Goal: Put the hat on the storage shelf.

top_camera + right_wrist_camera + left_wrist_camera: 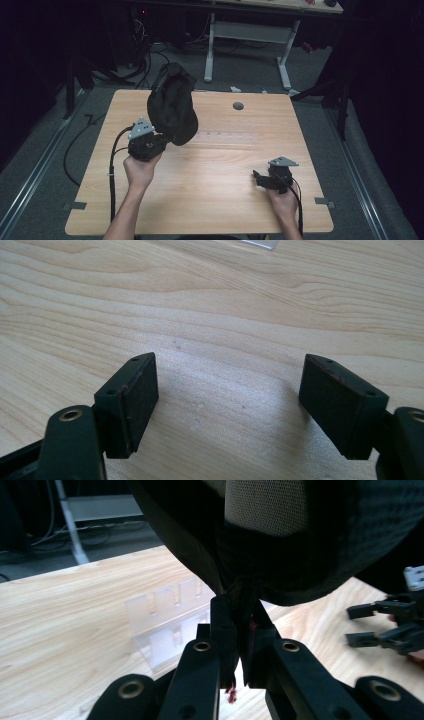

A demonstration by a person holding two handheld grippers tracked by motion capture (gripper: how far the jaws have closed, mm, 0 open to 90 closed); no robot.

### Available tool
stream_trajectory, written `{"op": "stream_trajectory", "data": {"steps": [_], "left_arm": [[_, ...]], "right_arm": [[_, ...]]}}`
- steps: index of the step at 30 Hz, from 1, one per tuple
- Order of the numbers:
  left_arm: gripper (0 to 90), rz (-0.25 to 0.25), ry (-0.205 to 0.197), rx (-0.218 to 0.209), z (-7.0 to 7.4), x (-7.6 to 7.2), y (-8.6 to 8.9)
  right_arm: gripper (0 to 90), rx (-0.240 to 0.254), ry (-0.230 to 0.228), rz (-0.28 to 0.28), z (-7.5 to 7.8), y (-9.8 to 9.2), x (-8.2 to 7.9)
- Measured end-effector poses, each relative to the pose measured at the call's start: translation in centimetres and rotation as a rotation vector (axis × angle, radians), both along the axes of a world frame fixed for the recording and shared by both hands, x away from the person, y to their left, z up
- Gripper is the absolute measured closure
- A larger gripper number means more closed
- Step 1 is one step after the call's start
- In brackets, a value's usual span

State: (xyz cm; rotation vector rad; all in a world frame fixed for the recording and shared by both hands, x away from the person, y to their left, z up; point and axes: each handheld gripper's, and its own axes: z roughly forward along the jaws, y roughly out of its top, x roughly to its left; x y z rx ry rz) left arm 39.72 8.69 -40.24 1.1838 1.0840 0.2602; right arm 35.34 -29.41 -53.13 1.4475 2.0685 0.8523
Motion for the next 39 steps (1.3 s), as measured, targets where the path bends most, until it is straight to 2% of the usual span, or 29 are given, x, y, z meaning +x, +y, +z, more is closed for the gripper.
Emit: {"op": "stream_trajectory", "data": {"steps": [8, 16, 19, 22, 35, 39], "left_arm": [[86.1, 0.050, 0.003, 0.027, -0.5, 1.3, -0.1], [86.1, 0.084, 0.024, 0.048, -1.4, 2.5, -0.4], [86.1, 0.087, 0.027, 0.060, -1.6, 2.8, -0.4], [86.1, 0.098, 0.029, 0.089, -2.0, 3.1, -0.4], [86.0, 0.105, 0.046, 0.103, -2.9, 3.5, -0.7], [86.0, 0.102, 0.048, 0.123, -3.2, 3.6, -0.9]], "right_arm": [[23.9, 0.002, 0.003, 0.000, 0.0, 0.0, 0.0], [24.0, 0.002, 0.003, 0.001, 0.0, -0.1, 0.1], [24.0, 0.002, 0.003, 0.002, 0.0, -0.1, 0.0], [24.0, 0.003, 0.003, 0.001, 0.0, -0.1, 0.1], [24.1, 0.004, 0.004, 0.001, 0.0, -0.1, 0.1], [24.1, 0.004, 0.004, 0.001, 0.0, -0.1, 0.1]]}}
